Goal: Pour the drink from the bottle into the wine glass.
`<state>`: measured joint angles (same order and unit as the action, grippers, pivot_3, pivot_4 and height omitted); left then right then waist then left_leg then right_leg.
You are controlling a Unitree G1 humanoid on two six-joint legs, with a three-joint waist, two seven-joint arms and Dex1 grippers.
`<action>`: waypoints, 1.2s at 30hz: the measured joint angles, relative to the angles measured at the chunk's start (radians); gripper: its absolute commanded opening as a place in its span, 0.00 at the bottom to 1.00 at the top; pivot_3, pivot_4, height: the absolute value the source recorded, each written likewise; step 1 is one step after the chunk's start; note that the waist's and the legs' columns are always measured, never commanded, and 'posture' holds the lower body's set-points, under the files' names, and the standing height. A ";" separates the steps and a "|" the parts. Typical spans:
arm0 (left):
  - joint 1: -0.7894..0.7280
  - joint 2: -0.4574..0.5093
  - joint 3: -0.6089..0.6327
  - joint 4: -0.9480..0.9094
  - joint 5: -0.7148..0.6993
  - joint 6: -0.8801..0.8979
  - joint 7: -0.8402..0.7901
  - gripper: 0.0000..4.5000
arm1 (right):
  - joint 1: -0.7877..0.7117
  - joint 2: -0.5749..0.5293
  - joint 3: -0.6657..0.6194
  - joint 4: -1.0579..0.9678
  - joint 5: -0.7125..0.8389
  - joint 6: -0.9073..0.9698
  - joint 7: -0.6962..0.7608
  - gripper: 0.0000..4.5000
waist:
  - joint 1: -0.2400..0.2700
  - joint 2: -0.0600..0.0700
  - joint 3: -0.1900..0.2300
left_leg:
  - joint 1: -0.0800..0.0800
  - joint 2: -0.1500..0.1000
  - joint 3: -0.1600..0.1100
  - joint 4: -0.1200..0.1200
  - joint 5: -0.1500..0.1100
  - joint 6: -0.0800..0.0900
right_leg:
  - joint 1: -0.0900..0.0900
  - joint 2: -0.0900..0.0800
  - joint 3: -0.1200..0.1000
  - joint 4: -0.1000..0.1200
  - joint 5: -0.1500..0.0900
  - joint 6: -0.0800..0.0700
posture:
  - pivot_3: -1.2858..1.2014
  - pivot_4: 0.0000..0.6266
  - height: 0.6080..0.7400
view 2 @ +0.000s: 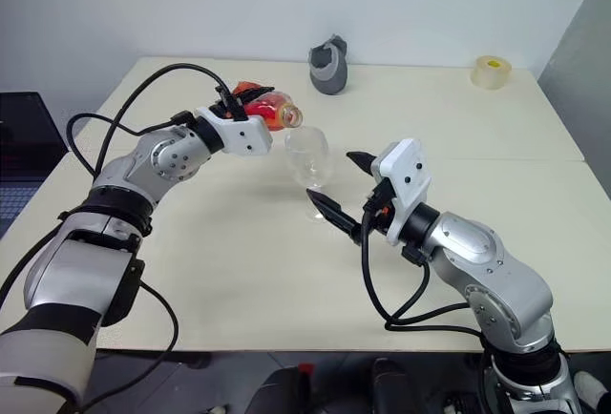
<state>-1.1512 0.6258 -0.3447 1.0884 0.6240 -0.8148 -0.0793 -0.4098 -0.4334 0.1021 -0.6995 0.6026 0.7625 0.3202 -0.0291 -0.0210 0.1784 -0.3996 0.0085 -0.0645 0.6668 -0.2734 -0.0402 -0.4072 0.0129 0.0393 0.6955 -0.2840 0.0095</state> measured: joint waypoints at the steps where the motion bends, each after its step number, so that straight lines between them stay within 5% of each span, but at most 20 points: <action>1: -0.002 0.001 -0.006 0.004 0.013 0.000 0.012 0.24 | -0.001 0.001 0.000 0.000 0.000 0.005 0.000 1.00 | 0.000 0.000 0.000 | 0.000 0.000 0.000 0.000 0.000 0.000 | 0.000 0.000 0.000 0.000 0.000 0.000 | 0.52 0.24 1.00; 36: -0.060 0.047 -0.099 0.020 0.166 -0.004 0.231 0.23 | -0.004 0.008 0.000 -0.002 -0.006 0.023 0.007 1.00 | 0.000 0.000 0.000 | 0.000 0.000 0.006 0.000 0.000 0.000 | -0.001 0.000 0.001 0.001 0.000 0.000 | 0.52 0.24 1.00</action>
<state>-1.2116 0.6732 -0.4434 1.1088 0.7902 -0.8184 0.1517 -0.4136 -0.4251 0.1022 -0.7020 0.5962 0.7851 0.3269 -0.0290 -0.0210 0.1784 -0.3998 0.0087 -0.0583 0.6668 -0.2734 -0.0403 -0.4082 0.0127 0.0398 0.6963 -0.2840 0.0094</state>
